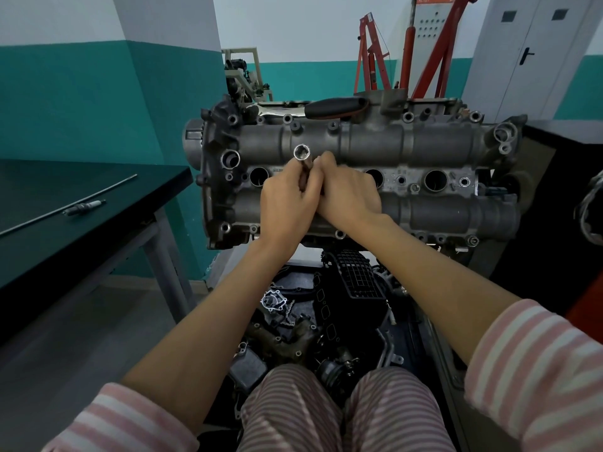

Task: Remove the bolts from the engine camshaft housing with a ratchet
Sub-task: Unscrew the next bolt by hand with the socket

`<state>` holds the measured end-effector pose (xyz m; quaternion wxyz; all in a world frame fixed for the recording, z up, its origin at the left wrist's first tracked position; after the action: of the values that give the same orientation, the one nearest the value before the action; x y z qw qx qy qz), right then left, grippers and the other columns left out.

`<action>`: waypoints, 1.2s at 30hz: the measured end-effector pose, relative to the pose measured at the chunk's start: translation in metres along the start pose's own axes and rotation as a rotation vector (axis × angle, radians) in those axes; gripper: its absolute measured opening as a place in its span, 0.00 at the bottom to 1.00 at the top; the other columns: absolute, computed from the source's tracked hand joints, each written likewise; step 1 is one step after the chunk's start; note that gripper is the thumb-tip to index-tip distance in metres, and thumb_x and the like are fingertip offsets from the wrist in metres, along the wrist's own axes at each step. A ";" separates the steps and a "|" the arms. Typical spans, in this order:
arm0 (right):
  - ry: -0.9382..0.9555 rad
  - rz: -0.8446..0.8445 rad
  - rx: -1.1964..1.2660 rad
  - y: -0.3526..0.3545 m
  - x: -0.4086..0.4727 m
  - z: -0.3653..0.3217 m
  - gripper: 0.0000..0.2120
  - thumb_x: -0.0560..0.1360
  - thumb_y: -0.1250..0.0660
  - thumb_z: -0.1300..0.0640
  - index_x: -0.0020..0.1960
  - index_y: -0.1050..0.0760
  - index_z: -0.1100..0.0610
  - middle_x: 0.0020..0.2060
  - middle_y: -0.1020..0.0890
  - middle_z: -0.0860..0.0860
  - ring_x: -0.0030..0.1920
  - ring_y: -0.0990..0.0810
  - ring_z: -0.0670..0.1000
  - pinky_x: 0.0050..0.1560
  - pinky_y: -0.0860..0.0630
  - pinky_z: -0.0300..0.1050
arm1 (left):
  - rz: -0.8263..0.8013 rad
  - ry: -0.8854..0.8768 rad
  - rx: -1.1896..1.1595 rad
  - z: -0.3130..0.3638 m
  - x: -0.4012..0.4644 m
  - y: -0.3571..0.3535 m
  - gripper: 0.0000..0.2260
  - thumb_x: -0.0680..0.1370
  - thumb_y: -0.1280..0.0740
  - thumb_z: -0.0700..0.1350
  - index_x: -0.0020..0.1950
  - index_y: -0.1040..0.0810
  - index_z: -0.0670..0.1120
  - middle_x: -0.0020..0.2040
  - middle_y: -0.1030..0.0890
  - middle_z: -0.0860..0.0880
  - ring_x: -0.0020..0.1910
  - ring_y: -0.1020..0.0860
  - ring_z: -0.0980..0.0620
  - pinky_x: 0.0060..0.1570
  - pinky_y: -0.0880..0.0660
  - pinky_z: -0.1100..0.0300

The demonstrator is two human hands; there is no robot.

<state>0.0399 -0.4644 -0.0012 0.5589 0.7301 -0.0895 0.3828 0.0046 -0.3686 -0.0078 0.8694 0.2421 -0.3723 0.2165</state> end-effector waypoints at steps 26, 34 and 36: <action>-0.018 0.001 -0.062 0.001 0.000 -0.002 0.15 0.78 0.46 0.50 0.50 0.26 0.59 0.40 0.19 0.57 0.40 0.21 0.58 0.34 0.41 0.45 | 0.017 -0.023 0.007 0.005 0.003 0.002 0.19 0.79 0.35 0.47 0.29 0.35 0.48 0.22 0.36 0.55 0.23 0.34 0.57 0.26 0.39 0.67; -0.041 -0.033 -0.058 0.000 0.001 -0.003 0.09 0.78 0.47 0.54 0.49 0.32 0.58 0.43 0.19 0.54 0.41 0.21 0.57 0.33 0.41 0.45 | -0.021 -0.045 0.034 0.004 -0.002 0.002 0.15 0.79 0.37 0.50 0.38 0.26 0.39 0.25 0.29 0.47 0.25 0.32 0.53 0.29 0.35 0.60; -0.043 -0.039 -0.033 0.000 0.001 -0.002 0.05 0.78 0.46 0.54 0.48 0.37 0.56 0.43 0.19 0.54 0.41 0.21 0.57 0.30 0.44 0.45 | -0.030 -0.066 0.051 0.004 -0.003 0.003 0.12 0.78 0.38 0.47 0.41 0.27 0.39 0.27 0.28 0.47 0.26 0.31 0.53 0.29 0.34 0.60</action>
<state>0.0398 -0.4618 -0.0005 0.5760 0.7305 -0.0935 0.3548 -0.0013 -0.3691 -0.0069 0.8534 0.2767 -0.3915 0.2048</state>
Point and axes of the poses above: each hand's wrist, its own x-axis towards the middle knuckle, its own y-axis out of the back of the hand, z = x × y, the point moved 2 cm from there along x, towards the middle knuckle
